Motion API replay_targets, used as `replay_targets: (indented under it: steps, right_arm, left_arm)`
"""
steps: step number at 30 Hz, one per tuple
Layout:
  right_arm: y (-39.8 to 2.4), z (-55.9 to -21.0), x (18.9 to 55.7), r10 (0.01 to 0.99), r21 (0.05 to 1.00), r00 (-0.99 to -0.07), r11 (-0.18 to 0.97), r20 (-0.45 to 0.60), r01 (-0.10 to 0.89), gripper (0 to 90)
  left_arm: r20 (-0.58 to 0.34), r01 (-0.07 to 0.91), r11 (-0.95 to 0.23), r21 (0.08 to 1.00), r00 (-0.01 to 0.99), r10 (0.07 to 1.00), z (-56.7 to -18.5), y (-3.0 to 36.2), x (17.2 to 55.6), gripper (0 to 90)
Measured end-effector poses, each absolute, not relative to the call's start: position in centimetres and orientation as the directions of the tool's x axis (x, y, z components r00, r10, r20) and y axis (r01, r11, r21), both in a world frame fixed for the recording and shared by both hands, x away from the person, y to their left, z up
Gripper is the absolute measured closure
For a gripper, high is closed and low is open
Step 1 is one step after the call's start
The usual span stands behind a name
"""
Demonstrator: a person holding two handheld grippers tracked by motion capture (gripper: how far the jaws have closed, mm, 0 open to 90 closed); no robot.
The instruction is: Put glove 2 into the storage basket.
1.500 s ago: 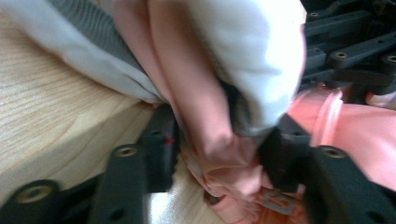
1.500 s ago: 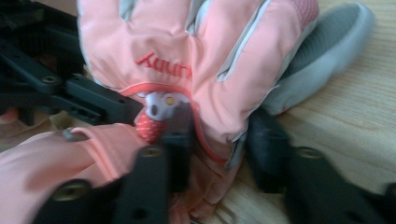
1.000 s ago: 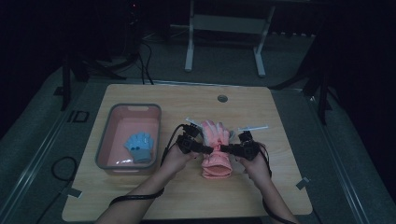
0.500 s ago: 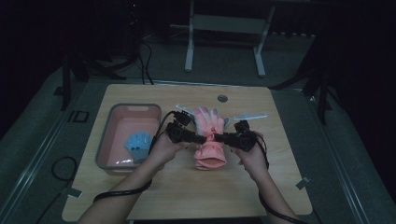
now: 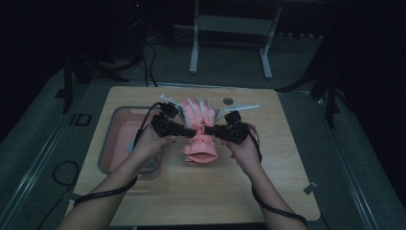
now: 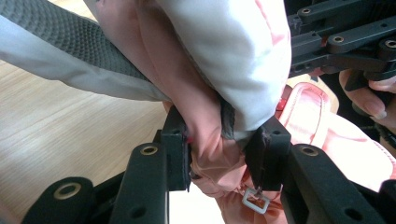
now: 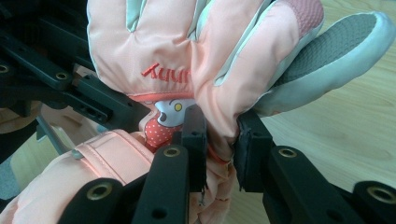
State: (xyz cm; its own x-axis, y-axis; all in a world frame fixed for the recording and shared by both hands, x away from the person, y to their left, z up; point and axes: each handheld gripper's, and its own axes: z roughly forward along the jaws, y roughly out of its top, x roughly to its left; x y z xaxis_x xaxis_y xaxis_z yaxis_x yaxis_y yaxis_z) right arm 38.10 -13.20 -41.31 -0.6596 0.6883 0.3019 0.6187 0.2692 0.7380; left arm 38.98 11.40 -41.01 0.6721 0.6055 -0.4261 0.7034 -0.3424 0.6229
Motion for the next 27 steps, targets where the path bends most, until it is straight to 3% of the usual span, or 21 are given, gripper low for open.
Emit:
replay_targets:
  steps: [27]
  right_arm:
    - [0.6, -39.6, 39.8, 0.604, 0.759, -0.745, 0.334, 0.283, 0.559, 76.3]
  left_arm:
    - [-0.375, 0.737, -0.311, 0.600, 0.603, 0.705, -38.3, 24.5, 38.1, 64.2]
